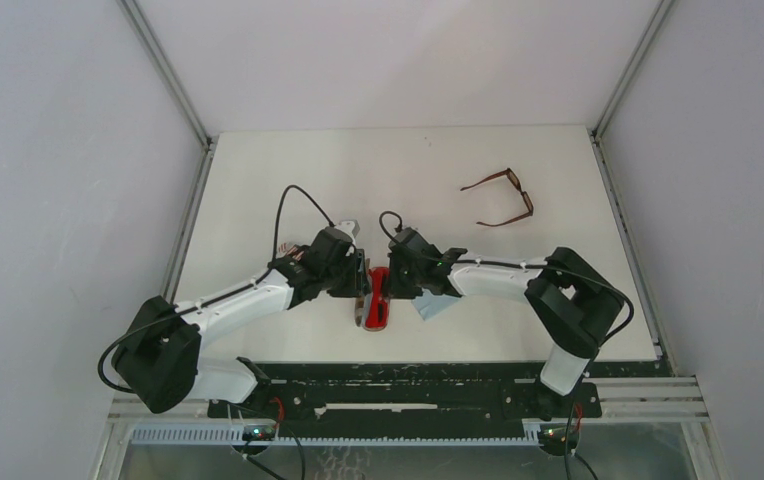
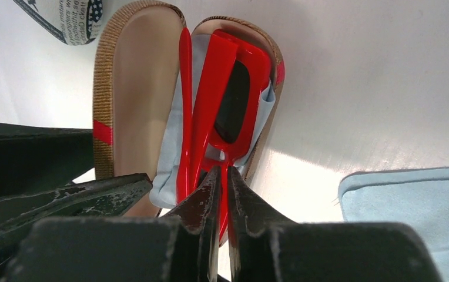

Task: Organize the sunglasses
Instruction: Place the sunglasses in the sunglasses case, then close the sunglasses case at the center of the board.

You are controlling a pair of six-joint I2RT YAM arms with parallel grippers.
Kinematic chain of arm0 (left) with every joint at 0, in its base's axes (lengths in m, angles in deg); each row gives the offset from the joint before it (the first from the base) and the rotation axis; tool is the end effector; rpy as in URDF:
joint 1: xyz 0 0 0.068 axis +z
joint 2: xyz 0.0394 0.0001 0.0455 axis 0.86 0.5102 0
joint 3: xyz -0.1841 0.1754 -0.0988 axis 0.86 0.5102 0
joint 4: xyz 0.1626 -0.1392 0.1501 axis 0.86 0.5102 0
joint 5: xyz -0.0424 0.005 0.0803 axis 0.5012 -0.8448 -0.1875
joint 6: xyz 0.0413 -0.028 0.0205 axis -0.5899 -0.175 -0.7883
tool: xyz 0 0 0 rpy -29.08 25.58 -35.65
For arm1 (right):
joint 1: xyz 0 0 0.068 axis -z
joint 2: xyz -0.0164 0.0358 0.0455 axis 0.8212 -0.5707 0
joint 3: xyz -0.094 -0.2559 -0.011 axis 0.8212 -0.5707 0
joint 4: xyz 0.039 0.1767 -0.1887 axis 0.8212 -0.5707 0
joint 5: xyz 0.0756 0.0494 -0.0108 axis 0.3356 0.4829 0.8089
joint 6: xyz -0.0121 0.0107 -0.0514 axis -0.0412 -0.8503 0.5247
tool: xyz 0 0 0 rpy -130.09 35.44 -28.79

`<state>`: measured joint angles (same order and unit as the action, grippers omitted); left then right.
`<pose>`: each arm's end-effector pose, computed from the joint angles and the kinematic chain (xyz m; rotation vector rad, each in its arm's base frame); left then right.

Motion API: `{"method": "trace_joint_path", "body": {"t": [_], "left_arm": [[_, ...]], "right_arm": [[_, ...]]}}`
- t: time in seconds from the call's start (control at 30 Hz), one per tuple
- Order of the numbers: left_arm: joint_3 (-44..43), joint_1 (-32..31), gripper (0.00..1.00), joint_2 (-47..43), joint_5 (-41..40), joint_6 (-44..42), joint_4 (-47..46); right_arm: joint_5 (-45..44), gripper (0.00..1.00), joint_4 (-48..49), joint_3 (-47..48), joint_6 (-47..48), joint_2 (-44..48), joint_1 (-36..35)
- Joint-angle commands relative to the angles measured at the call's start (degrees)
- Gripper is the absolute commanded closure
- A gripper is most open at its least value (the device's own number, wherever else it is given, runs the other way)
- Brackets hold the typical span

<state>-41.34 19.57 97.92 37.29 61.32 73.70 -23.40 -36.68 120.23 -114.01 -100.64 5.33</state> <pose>0.2009 -0.1677 0.1978 0.1221 2.5481 -0.5556 0.2205 0.2649 0.1655 -0.0523 2.6723 0.7283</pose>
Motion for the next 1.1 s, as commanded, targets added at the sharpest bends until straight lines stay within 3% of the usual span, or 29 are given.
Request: {"method": "trace_joint_path", "body": {"t": [0.0,0.37,0.63,0.87,1.07], "left_arm": [[-3.5,-0.6,0.57,-0.4,0.8,0.3,-0.4],[-3.1,-0.6,0.56,-1.1,0.0,0.0,0.1],[-3.3,-0.7,0.55,-1.1,-0.2,-0.5,0.4],[-3.4,-0.8,0.52,-1.7,-0.4,-0.6,0.7],[-3.9,-1.0,0.5,-1.4,-0.4,-0.6,1.0]], "right_arm": [[0.8,0.94,1.7,0.5,0.3,-1.8,-0.7],[-0.8,0.93,1.0,0.7,2.0,0.3,-0.6],[-4.2,0.82,-1.3,-2.7,3.4,9.6,1.1],[-7.3,0.85,-2.2,-6.7,3.3,11.5,5.1],[-2.6,0.87,1.8,-6.9,3.4,8.5,5.6]]}}
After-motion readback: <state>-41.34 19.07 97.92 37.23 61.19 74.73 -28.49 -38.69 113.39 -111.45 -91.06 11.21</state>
